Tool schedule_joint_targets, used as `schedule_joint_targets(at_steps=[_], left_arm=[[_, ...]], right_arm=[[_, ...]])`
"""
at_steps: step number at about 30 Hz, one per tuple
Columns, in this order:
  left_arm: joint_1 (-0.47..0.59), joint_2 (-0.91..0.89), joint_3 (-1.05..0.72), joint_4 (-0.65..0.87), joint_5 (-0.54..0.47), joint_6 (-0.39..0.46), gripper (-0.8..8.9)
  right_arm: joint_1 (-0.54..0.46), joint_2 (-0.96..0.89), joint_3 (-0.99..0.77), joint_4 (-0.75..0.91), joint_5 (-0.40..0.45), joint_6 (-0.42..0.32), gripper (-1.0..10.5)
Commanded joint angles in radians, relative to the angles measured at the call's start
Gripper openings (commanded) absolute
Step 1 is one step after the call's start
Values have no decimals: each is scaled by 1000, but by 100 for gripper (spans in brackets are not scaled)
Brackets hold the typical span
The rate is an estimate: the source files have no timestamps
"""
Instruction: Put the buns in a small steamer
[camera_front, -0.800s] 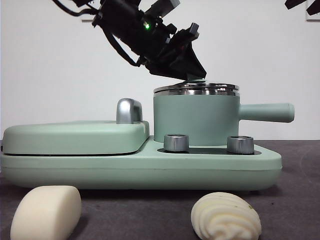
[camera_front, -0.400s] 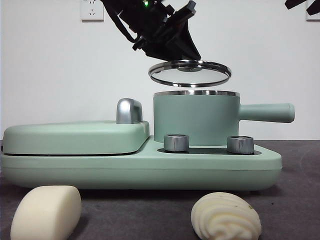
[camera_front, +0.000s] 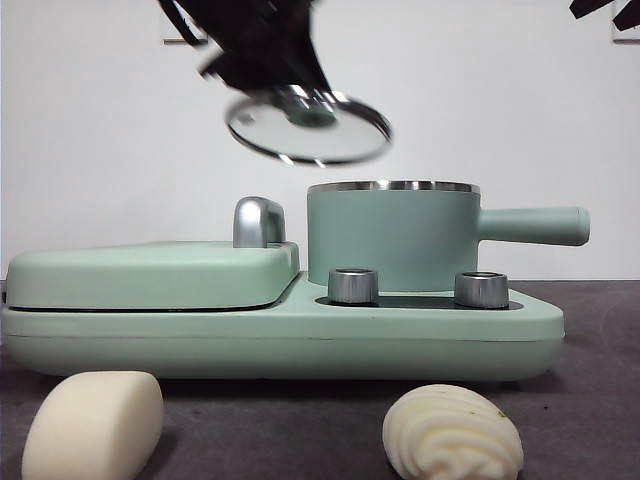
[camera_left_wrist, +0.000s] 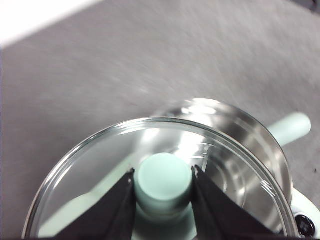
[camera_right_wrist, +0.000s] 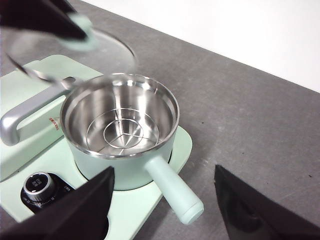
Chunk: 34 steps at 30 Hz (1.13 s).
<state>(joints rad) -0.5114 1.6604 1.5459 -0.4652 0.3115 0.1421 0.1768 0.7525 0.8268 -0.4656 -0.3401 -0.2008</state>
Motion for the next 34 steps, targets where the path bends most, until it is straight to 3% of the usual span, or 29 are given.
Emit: schedule_joint_targets(at_steps=[1, 13, 23, 34], left_arm=[[24, -48, 26, -18, 2, 2, 12], [174, -319, -198, -29, 2, -24, 13], [233, -567, -509, 69, -14, -136, 12], [233, -605, -517, 70, -27, -135, 11]], right_arm=[[5, 5, 14, 7, -2, 18, 319], [131, 6, 14, 8, -4, 17, 320], [400, 112, 14, 14, 0, -3, 358], [687, 377, 14, 141, 1, -19, 358]])
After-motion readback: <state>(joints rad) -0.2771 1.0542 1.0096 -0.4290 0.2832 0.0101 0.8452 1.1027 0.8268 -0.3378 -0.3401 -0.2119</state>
